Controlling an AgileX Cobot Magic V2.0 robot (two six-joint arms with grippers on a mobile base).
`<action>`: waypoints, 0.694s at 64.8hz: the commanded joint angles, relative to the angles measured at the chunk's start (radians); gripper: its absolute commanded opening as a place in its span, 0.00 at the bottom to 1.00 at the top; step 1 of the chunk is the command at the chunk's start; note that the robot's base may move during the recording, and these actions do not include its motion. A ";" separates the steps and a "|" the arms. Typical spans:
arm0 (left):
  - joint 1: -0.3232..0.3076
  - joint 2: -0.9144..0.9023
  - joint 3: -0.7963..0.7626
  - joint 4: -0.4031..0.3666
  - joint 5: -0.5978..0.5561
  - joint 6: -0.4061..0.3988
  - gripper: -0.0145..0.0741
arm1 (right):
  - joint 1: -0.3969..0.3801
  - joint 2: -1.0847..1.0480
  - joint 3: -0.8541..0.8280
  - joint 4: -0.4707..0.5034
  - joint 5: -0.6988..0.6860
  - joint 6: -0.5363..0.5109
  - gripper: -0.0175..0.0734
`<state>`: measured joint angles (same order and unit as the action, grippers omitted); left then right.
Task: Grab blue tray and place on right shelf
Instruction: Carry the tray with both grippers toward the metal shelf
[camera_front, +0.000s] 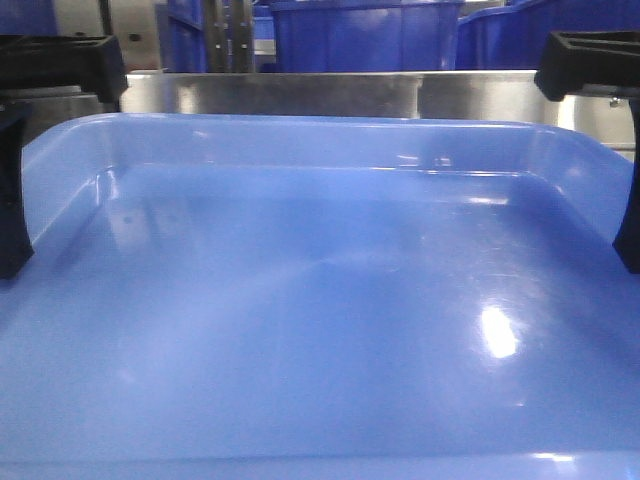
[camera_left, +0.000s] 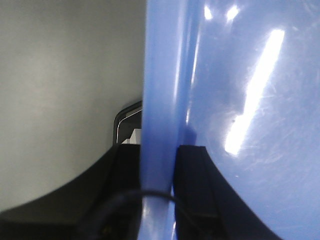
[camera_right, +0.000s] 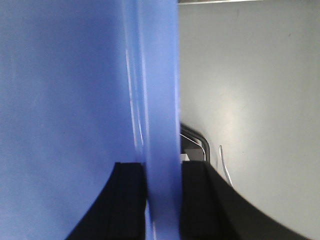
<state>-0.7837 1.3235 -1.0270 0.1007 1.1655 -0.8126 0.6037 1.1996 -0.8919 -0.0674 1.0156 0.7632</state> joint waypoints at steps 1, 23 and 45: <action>-0.007 -0.030 -0.023 0.019 0.017 -0.023 0.19 | -0.001 -0.024 -0.028 -0.024 -0.013 0.011 0.43; -0.007 -0.030 -0.023 0.019 0.017 -0.023 0.19 | -0.001 -0.024 -0.028 -0.024 -0.013 0.011 0.43; -0.007 -0.030 -0.023 0.019 0.017 -0.023 0.19 | -0.001 -0.024 -0.028 -0.024 -0.013 0.011 0.43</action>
<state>-0.7837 1.3235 -1.0270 0.1007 1.1655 -0.8126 0.6037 1.1996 -0.8919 -0.0674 1.0173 0.7632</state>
